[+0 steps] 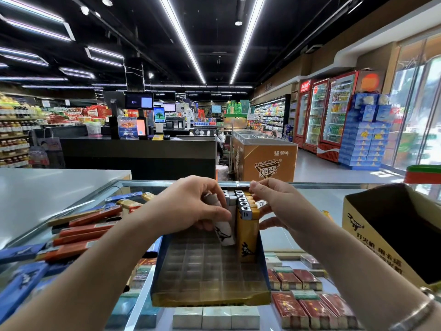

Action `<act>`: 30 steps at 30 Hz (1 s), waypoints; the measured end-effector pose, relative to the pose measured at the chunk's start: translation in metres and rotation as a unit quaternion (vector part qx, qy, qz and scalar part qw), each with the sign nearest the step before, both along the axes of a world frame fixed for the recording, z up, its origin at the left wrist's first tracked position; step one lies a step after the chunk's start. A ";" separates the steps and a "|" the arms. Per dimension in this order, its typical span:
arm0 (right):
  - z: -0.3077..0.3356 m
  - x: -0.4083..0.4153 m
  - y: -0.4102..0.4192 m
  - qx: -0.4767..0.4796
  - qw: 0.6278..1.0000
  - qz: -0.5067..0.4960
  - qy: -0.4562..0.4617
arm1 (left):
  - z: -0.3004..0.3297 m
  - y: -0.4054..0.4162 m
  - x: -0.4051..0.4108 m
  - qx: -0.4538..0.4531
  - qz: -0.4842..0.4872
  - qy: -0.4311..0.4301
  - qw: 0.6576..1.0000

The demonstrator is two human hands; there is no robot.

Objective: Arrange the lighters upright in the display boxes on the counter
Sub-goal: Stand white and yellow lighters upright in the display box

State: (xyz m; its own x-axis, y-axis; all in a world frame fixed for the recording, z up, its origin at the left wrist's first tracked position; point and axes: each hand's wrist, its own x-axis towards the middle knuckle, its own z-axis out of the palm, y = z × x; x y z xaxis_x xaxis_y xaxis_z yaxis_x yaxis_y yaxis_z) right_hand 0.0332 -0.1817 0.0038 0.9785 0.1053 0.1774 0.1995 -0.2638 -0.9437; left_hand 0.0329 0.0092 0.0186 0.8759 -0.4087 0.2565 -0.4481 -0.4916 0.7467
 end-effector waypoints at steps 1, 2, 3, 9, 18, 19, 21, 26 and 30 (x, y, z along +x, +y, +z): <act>0.000 0.000 0.000 -0.001 1.000 0.000 -0.003 | -0.001 0.000 0.000 0.013 0.002 -0.023 1.000; 0.000 0.000 0.000 -0.002 1.000 0.000 -0.006 | -0.002 -0.001 -0.001 0.023 0.007 -0.049 0.999; 0.000 0.001 0.000 -0.001 1.000 0.000 -0.008 | -0.002 -0.001 -0.001 0.032 0.013 -0.070 0.997; -0.002 0.002 0.000 -0.003 1.000 0.007 -0.011 | 0.002 0.001 -0.004 0.110 0.022 -0.168 0.979; -0.002 0.002 0.000 -0.015 1.000 0.012 -0.020 | 0.003 -0.004 -0.007 0.148 0.048 -0.266 0.951; -0.002 0.002 0.000 -0.018 1.000 0.012 -0.020 | 0.003 -0.005 -0.008 0.157 0.044 -0.280 0.946; -0.002 0.002 0.000 -0.024 0.999 0.011 -0.021 | 0.000 -0.010 -0.010 0.179 0.029 -0.293 0.939; -0.001 0.002 0.000 -0.033 0.999 0.015 -0.021 | -0.003 -0.013 -0.007 0.185 0.028 -0.285 0.940; -0.002 0.001 0.000 -0.030 0.999 0.020 -0.022 | -0.004 -0.006 -0.002 0.146 0.032 -0.261 0.954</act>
State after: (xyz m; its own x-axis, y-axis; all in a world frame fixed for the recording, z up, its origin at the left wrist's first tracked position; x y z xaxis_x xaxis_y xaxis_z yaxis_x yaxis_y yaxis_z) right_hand 0.0344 -0.1814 0.0014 0.9645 0.1568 0.2124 0.2524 -0.3110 -0.9163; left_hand 0.0304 0.0035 0.0150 0.6852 -0.4794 0.5482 -0.6834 -0.6836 0.2564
